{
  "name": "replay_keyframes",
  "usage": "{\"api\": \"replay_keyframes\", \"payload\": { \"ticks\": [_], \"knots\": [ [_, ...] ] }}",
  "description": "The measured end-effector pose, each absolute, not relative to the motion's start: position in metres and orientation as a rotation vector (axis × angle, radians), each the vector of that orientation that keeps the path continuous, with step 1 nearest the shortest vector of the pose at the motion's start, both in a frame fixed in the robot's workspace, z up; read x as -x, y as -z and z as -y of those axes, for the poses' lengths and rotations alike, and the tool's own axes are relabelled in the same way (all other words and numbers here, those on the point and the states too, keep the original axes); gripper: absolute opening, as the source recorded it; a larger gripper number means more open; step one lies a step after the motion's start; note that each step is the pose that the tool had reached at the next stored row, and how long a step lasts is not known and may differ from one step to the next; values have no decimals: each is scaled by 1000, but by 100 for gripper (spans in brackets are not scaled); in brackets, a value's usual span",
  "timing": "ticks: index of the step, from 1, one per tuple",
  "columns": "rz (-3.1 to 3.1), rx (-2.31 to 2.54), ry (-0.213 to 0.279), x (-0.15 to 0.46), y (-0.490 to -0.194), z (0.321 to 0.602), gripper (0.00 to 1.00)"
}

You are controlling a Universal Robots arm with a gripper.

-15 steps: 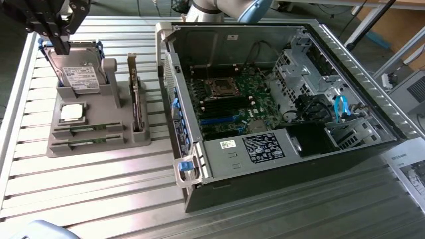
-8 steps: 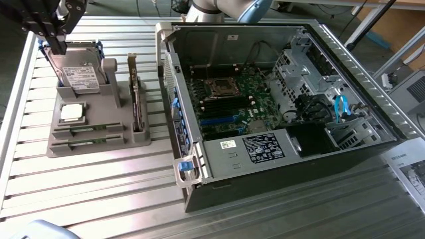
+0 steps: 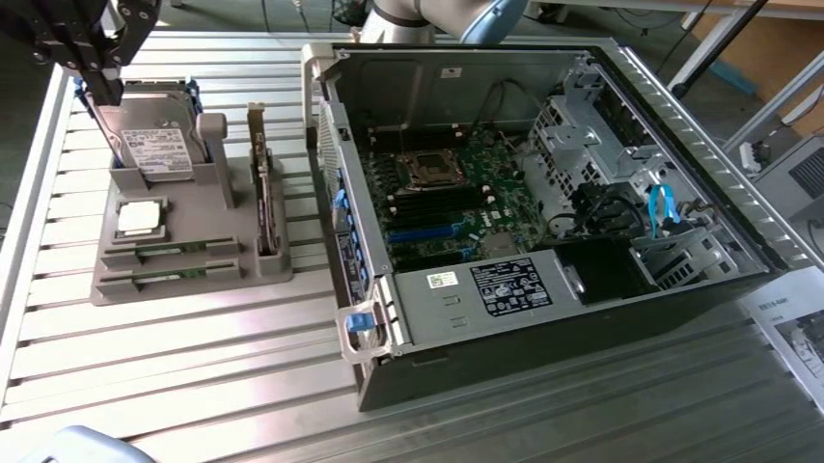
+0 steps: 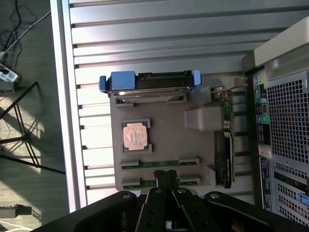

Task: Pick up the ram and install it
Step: 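Reach for the ram, then pick up the ram and move it above insertion slot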

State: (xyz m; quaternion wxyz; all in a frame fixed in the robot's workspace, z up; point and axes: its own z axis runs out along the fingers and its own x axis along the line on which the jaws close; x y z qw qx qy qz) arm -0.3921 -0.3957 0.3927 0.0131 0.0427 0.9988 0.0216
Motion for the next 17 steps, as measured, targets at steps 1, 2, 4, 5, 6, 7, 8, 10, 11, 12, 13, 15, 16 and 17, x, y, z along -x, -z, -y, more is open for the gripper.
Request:
{"api": "replay_keyframes", "payload": {
  "ticks": [1,2,4,5,6,7,8,10,11,12,13,15,16,17],
  "knots": [
    [-3112,-133,-67,392,-393,396,10],
    [-3112,-133,-67,392,-393,396,10],
    [-3112,-133,-67,392,-393,396,10],
    [-3112,-133,-67,392,-393,396,10],
    [-3112,-133,-67,392,-393,396,10],
    [-3112,-133,-67,392,-393,396,10],
    [-3112,-133,-67,392,-393,396,10],
    [-3112,-133,-67,392,-393,396,10],
    [-3112,-133,-67,392,-393,396,10],
    [-3112,-133,-67,392,-393,396,10],
    [-3112,-133,-67,392,-393,396,10],
    [-3112,-133,-67,392,-393,396,10],
    [-3112,-133,-67,392,-393,396,10],
    [-3112,-133,-67,392,-393,396,10]
  ]
}}
